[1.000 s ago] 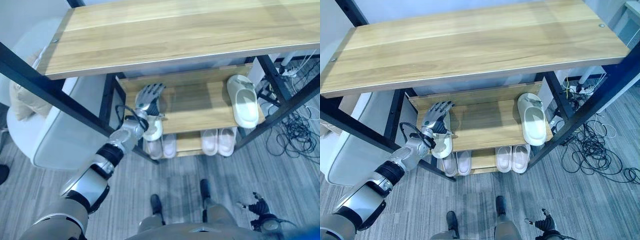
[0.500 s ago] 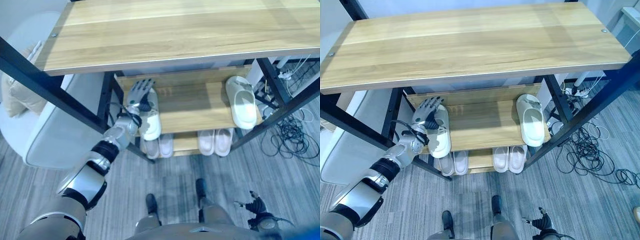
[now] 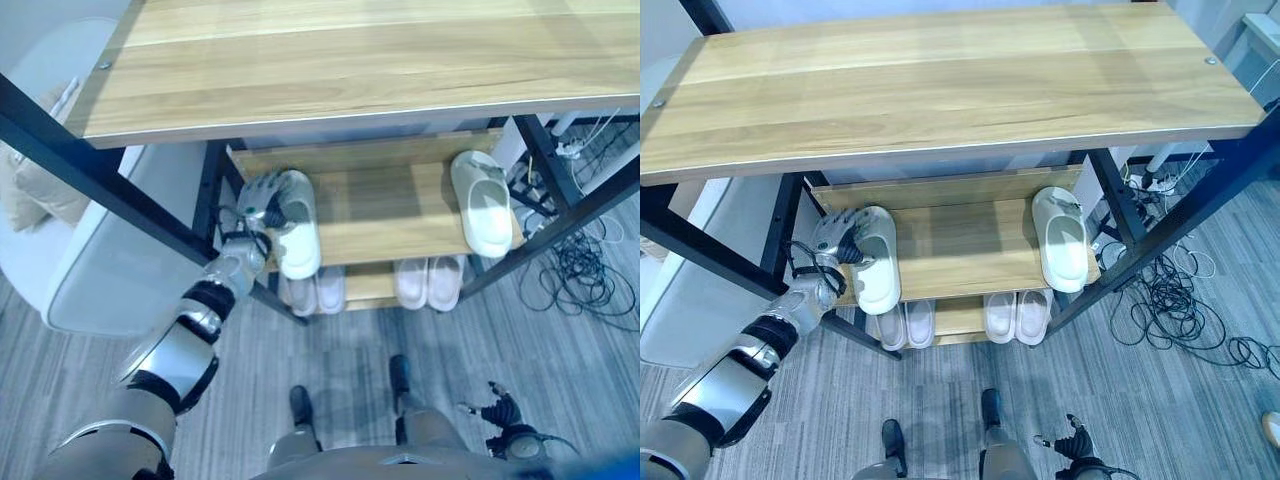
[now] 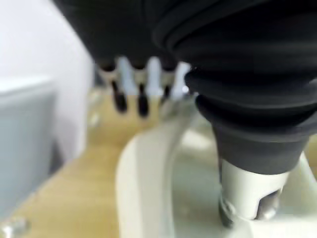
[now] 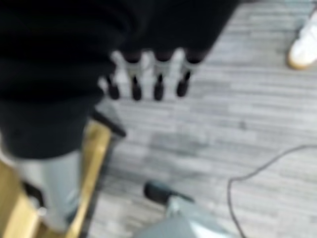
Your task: Arrange the slippers neatly on the shoe rack.
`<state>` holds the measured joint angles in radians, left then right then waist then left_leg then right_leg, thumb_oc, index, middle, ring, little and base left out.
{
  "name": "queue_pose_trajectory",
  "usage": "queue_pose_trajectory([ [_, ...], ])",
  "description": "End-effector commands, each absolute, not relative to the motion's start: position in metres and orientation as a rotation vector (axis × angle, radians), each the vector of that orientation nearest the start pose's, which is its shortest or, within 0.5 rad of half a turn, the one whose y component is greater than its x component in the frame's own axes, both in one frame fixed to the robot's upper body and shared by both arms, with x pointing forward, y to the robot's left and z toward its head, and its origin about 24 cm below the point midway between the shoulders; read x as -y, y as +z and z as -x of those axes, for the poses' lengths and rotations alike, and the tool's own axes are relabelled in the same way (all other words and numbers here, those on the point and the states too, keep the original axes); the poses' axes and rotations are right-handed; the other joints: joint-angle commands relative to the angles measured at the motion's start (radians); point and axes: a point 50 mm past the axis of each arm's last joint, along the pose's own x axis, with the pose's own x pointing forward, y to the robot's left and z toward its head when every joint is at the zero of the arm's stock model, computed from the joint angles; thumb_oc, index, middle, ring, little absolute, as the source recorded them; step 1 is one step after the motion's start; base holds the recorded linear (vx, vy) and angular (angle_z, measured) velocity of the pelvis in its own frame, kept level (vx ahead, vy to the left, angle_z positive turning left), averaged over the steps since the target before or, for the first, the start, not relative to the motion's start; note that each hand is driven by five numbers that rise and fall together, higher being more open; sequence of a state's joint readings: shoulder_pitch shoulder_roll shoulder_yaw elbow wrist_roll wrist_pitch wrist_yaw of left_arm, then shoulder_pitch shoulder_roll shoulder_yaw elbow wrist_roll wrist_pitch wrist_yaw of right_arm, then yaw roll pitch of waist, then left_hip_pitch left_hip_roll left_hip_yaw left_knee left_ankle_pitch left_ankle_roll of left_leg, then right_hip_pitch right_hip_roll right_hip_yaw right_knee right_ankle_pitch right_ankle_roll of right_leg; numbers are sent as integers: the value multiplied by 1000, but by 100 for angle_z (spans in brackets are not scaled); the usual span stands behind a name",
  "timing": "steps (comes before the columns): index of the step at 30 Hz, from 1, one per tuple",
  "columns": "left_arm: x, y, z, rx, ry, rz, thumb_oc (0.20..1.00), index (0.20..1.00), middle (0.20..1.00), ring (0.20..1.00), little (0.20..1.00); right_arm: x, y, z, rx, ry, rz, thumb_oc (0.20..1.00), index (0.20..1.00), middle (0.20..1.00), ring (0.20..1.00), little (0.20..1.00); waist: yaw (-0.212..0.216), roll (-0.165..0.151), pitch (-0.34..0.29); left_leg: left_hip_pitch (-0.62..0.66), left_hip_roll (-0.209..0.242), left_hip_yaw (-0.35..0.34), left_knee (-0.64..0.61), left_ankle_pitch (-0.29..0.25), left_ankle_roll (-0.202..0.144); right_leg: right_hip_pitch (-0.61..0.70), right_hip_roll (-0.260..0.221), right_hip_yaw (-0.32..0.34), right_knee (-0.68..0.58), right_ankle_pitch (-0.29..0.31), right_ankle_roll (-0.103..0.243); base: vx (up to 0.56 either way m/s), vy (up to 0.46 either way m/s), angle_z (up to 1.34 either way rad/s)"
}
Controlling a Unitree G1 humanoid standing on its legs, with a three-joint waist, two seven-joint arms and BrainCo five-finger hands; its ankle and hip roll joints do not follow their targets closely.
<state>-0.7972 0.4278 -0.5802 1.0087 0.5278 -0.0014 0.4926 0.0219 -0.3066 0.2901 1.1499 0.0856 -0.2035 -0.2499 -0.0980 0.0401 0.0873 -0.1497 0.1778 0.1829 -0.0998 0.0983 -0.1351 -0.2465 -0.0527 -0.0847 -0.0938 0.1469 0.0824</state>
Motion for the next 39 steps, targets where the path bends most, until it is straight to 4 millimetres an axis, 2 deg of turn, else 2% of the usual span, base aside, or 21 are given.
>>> queue_pose_trajectory([
  [1, -192, 115, -394, 175, 297, -1335, 200, 200, 200, 200, 200, 248, -132, -142, -840, -142, 518, 1000, 1000, 1000, 1000, 1000, -3, 33, 81, -75, 10, -57, 13, 35, -24, 6, -12, -43, 53, -131, 42, 0, 0, 0],
  [2, -192, 115, -394, 175, 297, -1335, 200, 200, 200, 200, 200, 248, -132, -142, -840, -142, 518, 1000, 1000, 1000, 1000, 1000, -3, 33, 81, -75, 10, -57, 13, 35, -24, 6, -12, -43, 53, -131, 42, 0, 0, 0],
  [4, -178, 106, -393, 174, 256, -1313, 200, 200, 200, 200, 200, 249, -131, -142, -836, -138, 524, 1000, 1000, 1000, 1000, 1000, -7, 27, 86, -74, 12, -53, 13, 35, -23, 4, -11, -40, 55, -132, 42, 2, -6, -2],
  [8, -167, 105, -393, 188, 251, -1271, 200, 200, 200, 200, 200, 249, -130, -146, -826, -142, 528, 1000, 1000, 1000, 1000, 1000, -9, 26, 90, -73, 14, -49, 13, 35, -23, 0, -12, -37, 58, -132, 41, 3, -3, -2],
  [9, -161, 107, -394, 203, 247, -1248, 200, 200, 200, 200, 200, 249, -130, -146, -824, -142, 529, 1000, 1000, 1000, 1000, 1000, -9, 26, 91, -73, 13, -49, 13, 36, -23, 0, -12, -36, 60, -132, 41, -6, -16, -4],
  [11, -138, 118, -393, 299, 225, -1142, 200, 200, 200, 200, 200, 249, -129, -148, -817, -145, 530, 1000, 1000, 1000, 1000, 1000, -10, 27, 100, -73, 12, -49, 13, 36, -22, -3, -11, -33, 60, -133, 40, -9, -22, -7],
  [15, -116, 139, -394, 433, 206, -1141, 200, 200, 200, 200, 200, 250, -125, -156, -796, -140, 538, 1000, 1000, 1000, 1000, 1000, -12, 29, 108, -74, 14, -47, 13, 37, -22, -8, -12, -25, 62, -131, 39, -7, -10, -5],
  [26, -95, 172, -408, 484, 253, -1205, 200, 200, 200, 200, 200, 250, -114, -178, -722, -135, 557, 1000, 1000, 1000, 1000, 1000, -39, 24, 132, -92, 26, -27, 13, 43, -22, -62, -9, 3, 87, -126, 41, -11, -18, -3],
  [39, -65, 174, -405, 492, 207, -1133, 200, 200, 200, 200, 200, 247, -111, -188, -701, -142, 568, 1000, 1000, 1000, 1000, 1000, -52, 18, 155, -113, 53, 5, 13, 62, -29, -114, 6, 36, 103, -118, 36, 2, -37, -8],
])
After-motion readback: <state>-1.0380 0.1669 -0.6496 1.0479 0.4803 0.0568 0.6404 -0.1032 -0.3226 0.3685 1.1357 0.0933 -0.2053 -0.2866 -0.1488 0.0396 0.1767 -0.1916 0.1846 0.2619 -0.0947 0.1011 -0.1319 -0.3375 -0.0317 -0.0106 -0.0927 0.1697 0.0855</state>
